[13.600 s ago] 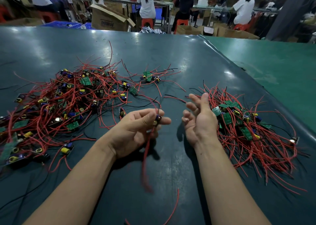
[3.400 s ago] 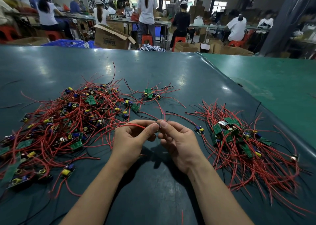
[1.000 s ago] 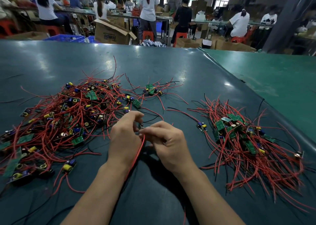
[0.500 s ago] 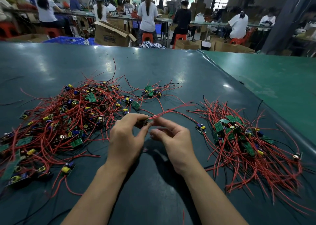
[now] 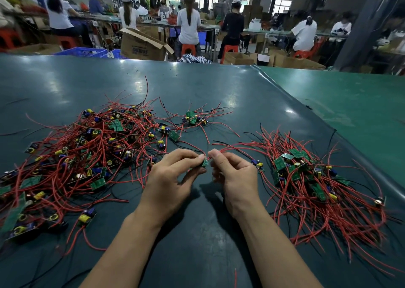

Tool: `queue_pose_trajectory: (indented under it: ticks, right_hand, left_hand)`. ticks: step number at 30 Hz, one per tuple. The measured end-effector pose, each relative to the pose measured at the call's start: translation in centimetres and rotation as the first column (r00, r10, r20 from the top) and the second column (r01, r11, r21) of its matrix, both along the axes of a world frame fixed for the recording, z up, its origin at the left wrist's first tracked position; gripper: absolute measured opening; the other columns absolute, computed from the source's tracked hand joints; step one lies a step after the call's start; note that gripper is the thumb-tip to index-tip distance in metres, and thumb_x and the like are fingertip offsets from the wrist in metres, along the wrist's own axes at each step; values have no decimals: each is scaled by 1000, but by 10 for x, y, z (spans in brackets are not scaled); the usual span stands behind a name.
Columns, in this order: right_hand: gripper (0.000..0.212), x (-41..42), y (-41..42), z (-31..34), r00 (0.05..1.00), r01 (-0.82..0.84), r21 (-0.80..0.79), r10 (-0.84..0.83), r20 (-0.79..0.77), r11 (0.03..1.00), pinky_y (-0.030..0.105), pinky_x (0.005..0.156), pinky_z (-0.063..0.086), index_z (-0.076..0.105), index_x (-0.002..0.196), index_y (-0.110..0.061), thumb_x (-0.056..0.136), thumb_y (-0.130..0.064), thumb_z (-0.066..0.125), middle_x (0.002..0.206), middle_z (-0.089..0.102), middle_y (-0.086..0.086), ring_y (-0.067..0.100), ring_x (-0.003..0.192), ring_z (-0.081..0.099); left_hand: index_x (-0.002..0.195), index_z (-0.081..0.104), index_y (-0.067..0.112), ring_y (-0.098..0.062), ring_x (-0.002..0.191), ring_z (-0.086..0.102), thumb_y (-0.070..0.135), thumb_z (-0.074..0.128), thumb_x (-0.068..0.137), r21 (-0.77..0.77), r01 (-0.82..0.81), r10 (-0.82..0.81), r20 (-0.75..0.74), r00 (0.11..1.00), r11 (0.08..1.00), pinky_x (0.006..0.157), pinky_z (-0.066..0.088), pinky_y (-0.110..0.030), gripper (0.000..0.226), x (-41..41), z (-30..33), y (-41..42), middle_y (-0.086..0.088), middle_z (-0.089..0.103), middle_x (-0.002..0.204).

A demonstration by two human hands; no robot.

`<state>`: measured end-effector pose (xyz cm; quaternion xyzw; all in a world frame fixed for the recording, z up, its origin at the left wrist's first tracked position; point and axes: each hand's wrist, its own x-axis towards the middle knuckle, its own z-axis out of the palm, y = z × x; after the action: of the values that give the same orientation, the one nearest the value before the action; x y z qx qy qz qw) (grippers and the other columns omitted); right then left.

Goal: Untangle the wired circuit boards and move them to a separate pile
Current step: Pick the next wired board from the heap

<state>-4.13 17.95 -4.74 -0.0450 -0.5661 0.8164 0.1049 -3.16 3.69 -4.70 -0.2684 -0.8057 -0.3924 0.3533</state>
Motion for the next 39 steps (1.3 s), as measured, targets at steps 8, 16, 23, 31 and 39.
queue_pose_trajectory:
  ticks: [8,16,23,31,39]
  right_hand:
    - [35,-6,18,12,960,279,-337,-274,62,899,16,36,30,64,65,-7,98,-16,56,48,52,-3,6,36,39]
    - [30,-2,21,10,871,478,-111,-486,-70,872,19,35,32,66,71,-11,98,-20,58,69,65,-2,6,37,41]
    - [35,-1,30,15,922,387,-276,-378,85,880,19,36,35,60,98,-12,103,-41,41,65,57,2,12,37,46]
    - [27,17,-7,6,932,-349,153,360,-50,925,17,37,36,61,79,-17,80,-44,64,59,54,-4,5,44,47]
    - [25,11,1,6,983,70,354,-4,-186,933,28,46,40,60,68,-26,86,-40,68,52,54,0,17,44,49]
  left_hand:
    - [96,77,1,-24,86,68,6,77,79,23,-38,40,-77,996,999,75,55,-42,17,-4,-3,-3,-7,71,95]
    - [96,77,2,-21,86,68,1,81,76,30,-50,52,-80,995,998,76,55,-38,21,-3,-3,-7,-5,71,96]
    - [101,74,-1,-24,93,68,3,78,81,108,-192,203,-108,973,975,83,55,-45,21,0,2,-9,-8,70,101]
    - [104,73,2,-17,100,68,-1,72,81,10,39,-38,-88,995,999,82,57,-41,23,5,1,-6,-4,71,111]
    - [97,78,11,-21,73,67,23,69,87,-110,-182,157,-200,967,977,69,49,-46,19,-2,1,-13,3,74,87]
